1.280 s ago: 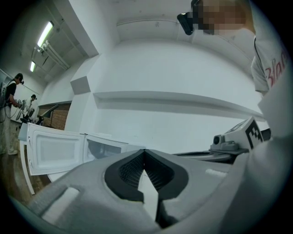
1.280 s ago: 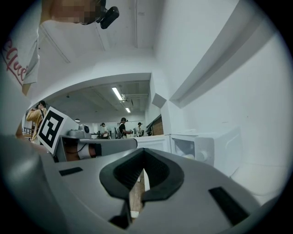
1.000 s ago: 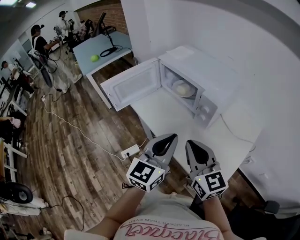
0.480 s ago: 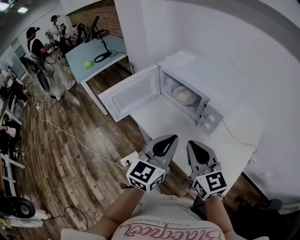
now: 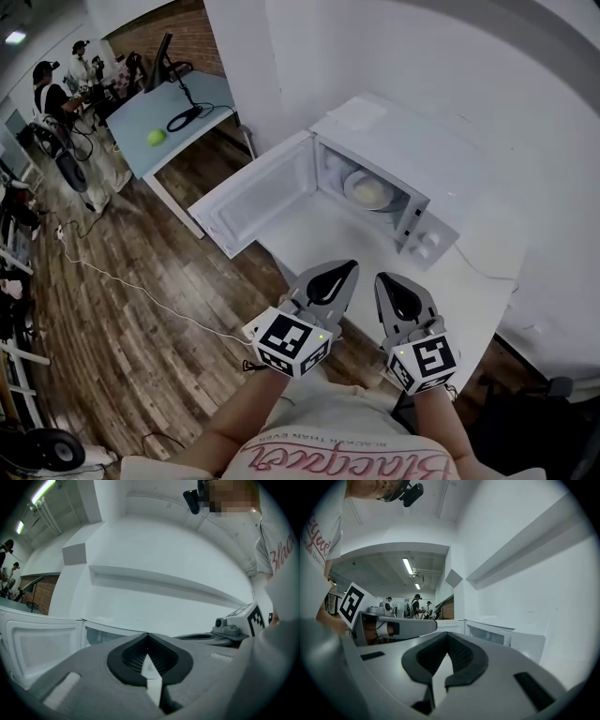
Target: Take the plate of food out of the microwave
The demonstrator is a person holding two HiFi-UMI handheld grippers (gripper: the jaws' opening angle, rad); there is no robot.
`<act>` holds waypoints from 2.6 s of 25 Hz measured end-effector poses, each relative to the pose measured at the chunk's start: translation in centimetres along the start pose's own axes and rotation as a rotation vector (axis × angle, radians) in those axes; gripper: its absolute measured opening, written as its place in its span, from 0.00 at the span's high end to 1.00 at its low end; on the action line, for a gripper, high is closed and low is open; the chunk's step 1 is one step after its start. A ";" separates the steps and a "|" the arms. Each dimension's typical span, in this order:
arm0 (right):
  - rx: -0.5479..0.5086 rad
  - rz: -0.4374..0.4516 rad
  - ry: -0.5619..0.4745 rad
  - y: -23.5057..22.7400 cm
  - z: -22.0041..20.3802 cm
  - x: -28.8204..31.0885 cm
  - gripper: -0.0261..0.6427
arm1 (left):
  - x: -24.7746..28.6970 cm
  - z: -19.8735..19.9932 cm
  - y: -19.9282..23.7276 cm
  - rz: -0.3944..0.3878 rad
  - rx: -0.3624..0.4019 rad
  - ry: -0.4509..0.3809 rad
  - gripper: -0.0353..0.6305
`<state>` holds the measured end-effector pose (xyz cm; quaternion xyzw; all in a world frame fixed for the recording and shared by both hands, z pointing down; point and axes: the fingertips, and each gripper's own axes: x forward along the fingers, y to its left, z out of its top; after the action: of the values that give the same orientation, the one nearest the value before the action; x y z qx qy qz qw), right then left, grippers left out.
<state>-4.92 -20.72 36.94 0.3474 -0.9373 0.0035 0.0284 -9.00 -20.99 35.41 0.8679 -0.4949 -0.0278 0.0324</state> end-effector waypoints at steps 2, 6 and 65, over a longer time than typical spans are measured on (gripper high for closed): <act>-0.009 -0.012 0.002 0.2 0.1 0.8 0.94 | 0.3 0.0 0.7 -0.018 -0.002 0.002 0.94; -0.017 -0.053 0.006 0.3 0.5 2.0 0.95 | 0.7 0.1 1.8 -0.065 -0.006 0.008 0.94; 0.053 -0.156 -0.003 -2.0 -1.4 1.9 0.94 | 3.0 -2.4 2.3 -0.062 -0.071 0.019 0.94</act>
<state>-4.99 -23.43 38.37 0.4200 -0.9070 0.0258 0.0179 -9.29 -24.67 37.91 0.8813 -0.4663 -0.0382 0.0668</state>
